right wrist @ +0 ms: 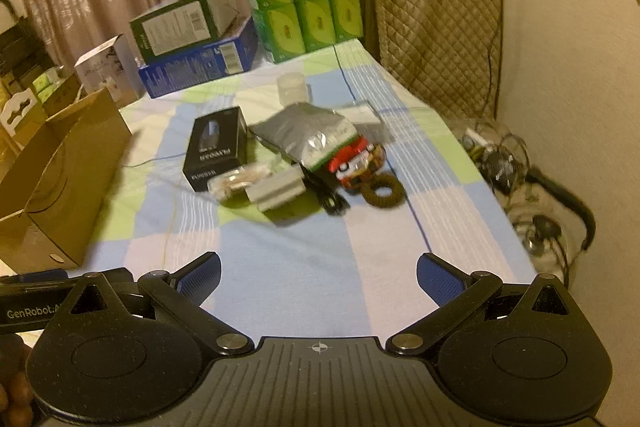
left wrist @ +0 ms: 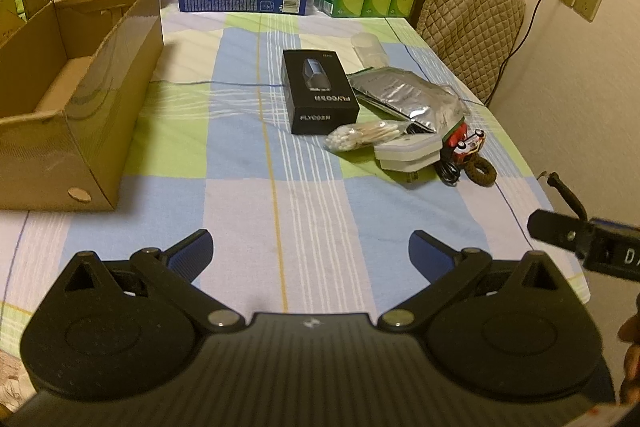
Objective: Organize objects
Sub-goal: 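Move the right tool to the white-lidded container while the left tool approaches the cotton swab bag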
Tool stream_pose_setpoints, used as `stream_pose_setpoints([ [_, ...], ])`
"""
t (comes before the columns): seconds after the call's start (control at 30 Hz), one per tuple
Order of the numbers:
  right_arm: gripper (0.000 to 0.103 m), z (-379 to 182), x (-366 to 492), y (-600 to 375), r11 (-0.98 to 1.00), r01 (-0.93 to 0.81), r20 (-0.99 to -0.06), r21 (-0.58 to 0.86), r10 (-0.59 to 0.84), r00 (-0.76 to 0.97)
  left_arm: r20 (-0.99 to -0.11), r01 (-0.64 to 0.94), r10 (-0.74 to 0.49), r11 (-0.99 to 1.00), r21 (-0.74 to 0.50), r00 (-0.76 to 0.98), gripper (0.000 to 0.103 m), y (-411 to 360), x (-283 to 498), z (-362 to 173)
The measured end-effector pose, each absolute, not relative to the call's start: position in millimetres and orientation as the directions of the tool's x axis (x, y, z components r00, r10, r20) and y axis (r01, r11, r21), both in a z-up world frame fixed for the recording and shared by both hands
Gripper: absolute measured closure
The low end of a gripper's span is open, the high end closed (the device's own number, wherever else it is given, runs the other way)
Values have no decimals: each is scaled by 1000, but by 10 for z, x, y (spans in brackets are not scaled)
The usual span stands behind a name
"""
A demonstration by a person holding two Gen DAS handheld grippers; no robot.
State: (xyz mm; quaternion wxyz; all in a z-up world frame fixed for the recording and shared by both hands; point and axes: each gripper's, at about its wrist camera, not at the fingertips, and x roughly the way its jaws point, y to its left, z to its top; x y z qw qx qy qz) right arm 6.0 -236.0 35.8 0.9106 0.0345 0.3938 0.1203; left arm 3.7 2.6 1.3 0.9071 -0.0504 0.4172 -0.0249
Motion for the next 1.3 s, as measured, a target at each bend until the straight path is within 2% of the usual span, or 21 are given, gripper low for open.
stream_pose_setpoints([
  [0.23,2,410,331,-2288,951,-292,-688,97,276,671,-745,68,-119,993,-99,657,1,116,392,135],
  [0.5,3,123,698,-2148,911,-408,-676,55,335,656,-738,199,-168,979,-47,654,1,160,932,-88],
  [0.63,14,-60,907,-2052,891,-450,-678,58,366,638,-745,236,-181,971,-33,642,1,196,1153,-262],
  [0.7,15,-130,982,-1995,884,-466,-677,46,371,636,-747,267,-203,963,-36,633,8,207,1231,-324],
  [0.8,15,-242,1092,-1905,864,-501,-676,42,394,623,-761,281,-229,958,-64,607,13,237,1352,-419],
  [1.07,21,-518,1329,-1718,838,-544,-701,23,402,590,-763,304,-249,950,-72,596,15,264,1474,-612],
  [1.3,35,-619,1452,-1654,841,-540,-713,30,397,578,-760,331,-281,939,-92,586,18,267,1525,-667],
])
